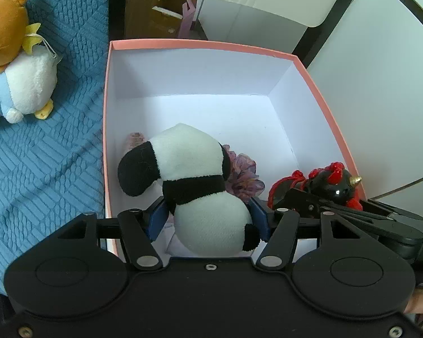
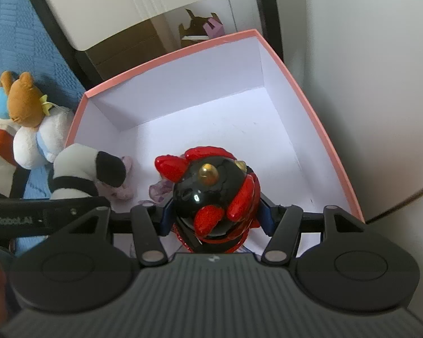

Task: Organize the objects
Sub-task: 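Lower the panda and figurine into the pink box with both grippers, then open both grippers to release the panda and figurine in the box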

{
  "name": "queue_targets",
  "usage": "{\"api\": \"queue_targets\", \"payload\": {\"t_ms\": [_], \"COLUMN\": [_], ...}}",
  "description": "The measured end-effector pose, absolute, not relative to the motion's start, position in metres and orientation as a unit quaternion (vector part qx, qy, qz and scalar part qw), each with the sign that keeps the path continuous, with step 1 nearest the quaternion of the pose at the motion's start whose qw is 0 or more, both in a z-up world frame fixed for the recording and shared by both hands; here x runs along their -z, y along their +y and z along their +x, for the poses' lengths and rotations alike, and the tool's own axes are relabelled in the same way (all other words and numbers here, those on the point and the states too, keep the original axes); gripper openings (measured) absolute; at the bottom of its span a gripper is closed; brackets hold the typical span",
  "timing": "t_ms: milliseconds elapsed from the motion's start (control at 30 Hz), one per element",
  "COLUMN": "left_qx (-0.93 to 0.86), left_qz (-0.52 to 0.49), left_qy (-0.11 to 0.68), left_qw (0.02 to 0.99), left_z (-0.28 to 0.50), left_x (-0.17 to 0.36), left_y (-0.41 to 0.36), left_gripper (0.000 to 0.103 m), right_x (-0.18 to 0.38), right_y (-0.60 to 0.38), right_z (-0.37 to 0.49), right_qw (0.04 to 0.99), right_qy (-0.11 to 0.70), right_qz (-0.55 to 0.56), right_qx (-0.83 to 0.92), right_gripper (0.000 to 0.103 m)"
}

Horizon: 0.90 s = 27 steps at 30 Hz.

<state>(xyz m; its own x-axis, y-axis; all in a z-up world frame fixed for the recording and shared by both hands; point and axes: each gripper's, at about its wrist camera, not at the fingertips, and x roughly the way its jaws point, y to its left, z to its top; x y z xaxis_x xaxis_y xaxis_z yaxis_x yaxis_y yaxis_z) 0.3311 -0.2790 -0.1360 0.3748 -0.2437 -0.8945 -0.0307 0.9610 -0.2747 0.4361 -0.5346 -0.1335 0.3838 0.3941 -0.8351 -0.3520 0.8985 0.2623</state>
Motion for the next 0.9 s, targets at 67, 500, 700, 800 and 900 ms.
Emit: {"api": "queue_targets", "payload": {"t_ms": [67, 500, 700, 800, 900], "left_qx": [0.068, 0.075, 0.078, 0.083, 0.086], "left_qz": [-0.121, -0.136, -0.135, -0.142, -0.144], "left_qy": [0.552, 0.503, 0.472, 0.459, 0.446], "left_qw": [0.822, 0.85, 0.867, 0.873, 0.879], "left_z": [0.33, 0.307, 0.281, 0.266, 0.252], "left_x": [0.132, 0.083, 0.053, 0.038, 0.025], "left_y": [-0.278, -0.252, -0.242, -0.236, -0.227], "left_gripper": [0.064, 0.072, 0.072, 0.072, 0.072], "right_x": [0.131, 0.068, 0.029, 0.012, -0.002], "right_y": [-0.536, -0.536, -0.535, -0.533, -0.532], "right_z": [0.437, 0.412, 0.389, 0.375, 0.361], "right_qw": [0.826, 0.857, 0.869, 0.875, 0.88], "right_qy": [0.515, 0.458, 0.427, 0.413, 0.4], "right_qz": [0.033, 0.042, 0.05, 0.05, 0.051], "right_qx": [-0.226, -0.235, -0.243, -0.247, -0.25], "right_gripper": [0.067, 0.065, 0.065, 0.065, 0.065]}}
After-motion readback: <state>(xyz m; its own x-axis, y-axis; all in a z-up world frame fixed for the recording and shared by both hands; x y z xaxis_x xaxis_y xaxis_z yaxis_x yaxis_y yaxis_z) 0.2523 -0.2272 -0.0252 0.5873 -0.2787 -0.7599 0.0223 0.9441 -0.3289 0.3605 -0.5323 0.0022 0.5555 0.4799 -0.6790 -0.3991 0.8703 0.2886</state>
